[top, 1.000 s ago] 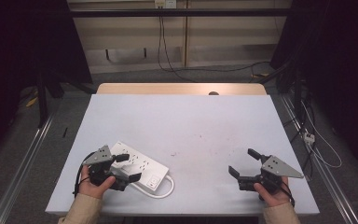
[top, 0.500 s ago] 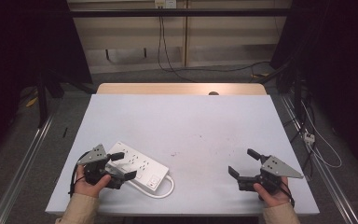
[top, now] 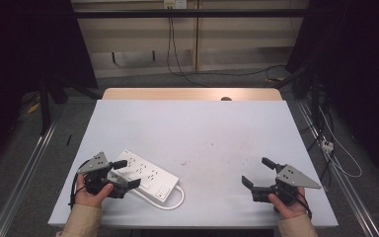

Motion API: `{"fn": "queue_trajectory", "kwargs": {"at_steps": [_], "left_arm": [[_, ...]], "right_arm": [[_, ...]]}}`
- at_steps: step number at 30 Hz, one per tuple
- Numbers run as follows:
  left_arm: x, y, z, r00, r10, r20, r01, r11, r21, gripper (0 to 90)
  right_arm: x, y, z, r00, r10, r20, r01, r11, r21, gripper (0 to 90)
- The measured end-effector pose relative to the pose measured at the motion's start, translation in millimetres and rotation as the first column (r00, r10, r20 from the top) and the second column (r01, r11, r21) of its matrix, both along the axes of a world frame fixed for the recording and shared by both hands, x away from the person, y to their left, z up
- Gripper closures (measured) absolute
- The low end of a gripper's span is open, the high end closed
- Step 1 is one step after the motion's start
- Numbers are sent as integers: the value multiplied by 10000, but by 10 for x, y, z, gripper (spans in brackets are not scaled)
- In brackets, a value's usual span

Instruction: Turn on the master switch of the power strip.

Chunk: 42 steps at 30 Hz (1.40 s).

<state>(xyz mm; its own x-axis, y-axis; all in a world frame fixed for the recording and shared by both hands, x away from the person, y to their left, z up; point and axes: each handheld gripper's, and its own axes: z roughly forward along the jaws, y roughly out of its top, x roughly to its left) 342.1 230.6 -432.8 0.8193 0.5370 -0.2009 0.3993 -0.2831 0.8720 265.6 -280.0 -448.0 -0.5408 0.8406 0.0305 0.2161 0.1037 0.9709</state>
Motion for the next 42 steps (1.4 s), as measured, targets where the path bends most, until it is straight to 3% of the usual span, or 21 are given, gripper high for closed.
{"fn": "queue_trajectory", "kwargs": {"at_steps": [21,42], "left_arm": [[11,139,-15,9995,305,22,-305,9995,-122,78],[11,321,-50,9957,922,19,-922,9957,-121,78]], "right_arm": [[1,-2,-2,10000,5,-5,-5,10000,-19,36],[7,-20,-10,10000,-24,-59,24,10000,27,36]]}}
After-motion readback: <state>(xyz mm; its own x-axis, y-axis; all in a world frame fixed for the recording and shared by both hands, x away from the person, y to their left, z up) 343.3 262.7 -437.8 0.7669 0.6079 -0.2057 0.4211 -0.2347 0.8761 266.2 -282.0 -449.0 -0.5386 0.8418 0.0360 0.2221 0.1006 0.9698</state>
